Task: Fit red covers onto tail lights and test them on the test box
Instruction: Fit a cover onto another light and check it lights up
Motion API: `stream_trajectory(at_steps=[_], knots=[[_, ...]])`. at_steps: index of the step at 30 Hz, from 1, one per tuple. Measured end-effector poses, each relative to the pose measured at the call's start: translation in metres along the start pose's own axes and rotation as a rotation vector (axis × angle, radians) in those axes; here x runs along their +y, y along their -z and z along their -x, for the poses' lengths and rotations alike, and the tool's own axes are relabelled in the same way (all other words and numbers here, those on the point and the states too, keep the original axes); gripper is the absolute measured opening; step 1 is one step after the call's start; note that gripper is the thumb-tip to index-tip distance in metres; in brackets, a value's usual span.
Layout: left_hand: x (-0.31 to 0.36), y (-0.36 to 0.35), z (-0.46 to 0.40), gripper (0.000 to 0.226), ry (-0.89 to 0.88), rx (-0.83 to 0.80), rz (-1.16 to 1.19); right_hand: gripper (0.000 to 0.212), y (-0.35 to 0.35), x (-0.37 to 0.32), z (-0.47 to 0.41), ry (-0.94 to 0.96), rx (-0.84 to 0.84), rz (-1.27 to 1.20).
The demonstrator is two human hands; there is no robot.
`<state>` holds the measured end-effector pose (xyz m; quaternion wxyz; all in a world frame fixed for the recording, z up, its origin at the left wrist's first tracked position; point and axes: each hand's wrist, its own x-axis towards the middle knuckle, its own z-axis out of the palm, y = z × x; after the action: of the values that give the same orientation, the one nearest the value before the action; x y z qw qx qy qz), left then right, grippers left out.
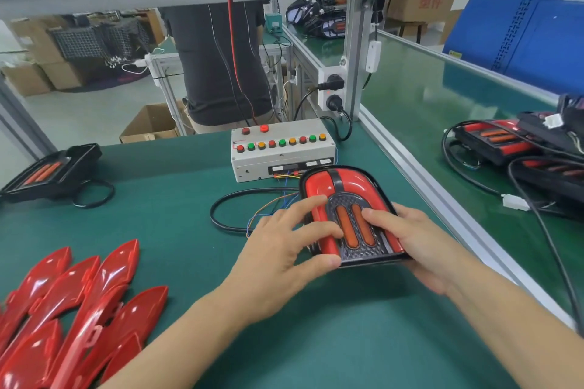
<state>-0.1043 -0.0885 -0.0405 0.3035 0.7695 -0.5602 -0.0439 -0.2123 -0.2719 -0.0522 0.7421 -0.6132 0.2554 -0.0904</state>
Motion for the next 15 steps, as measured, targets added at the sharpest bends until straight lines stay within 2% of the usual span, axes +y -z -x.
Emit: stream_trajectory(at_steps=[2,4,6,8,10,13,15], knots=[[0.002,-0.001,-0.003,0.037,-0.052,-0.026,-0.116,0.026,0.003,-0.002,-0.002,-0.005,-0.002,0.011],[0.003,0.000,-0.007,0.034,-0.084,-0.064,-0.100,0.027,0.005,-0.003,-0.004,-0.004,0.000,0.024],[0.005,0.008,-0.011,0.029,-0.092,-0.060,0.047,0.025,0.005,-0.002,-0.005,-0.001,0.000,0.060],[0.005,0.021,-0.021,0.026,-0.052,0.042,0.238,0.023,0.006,0.000,-0.005,-0.039,-0.018,0.091],[0.005,0.035,-0.032,0.024,-0.019,0.114,0.297,0.023,0.008,0.003,-0.005,-0.073,-0.038,0.074],[0.010,0.036,-0.033,0.022,-0.083,0.135,0.269,0.023,0.010,0.002,-0.007,-0.081,-0.019,0.140],[0.015,0.027,-0.027,0.026,-0.213,0.172,0.139,0.024,0.010,-0.003,-0.009,-0.045,0.048,0.362]])
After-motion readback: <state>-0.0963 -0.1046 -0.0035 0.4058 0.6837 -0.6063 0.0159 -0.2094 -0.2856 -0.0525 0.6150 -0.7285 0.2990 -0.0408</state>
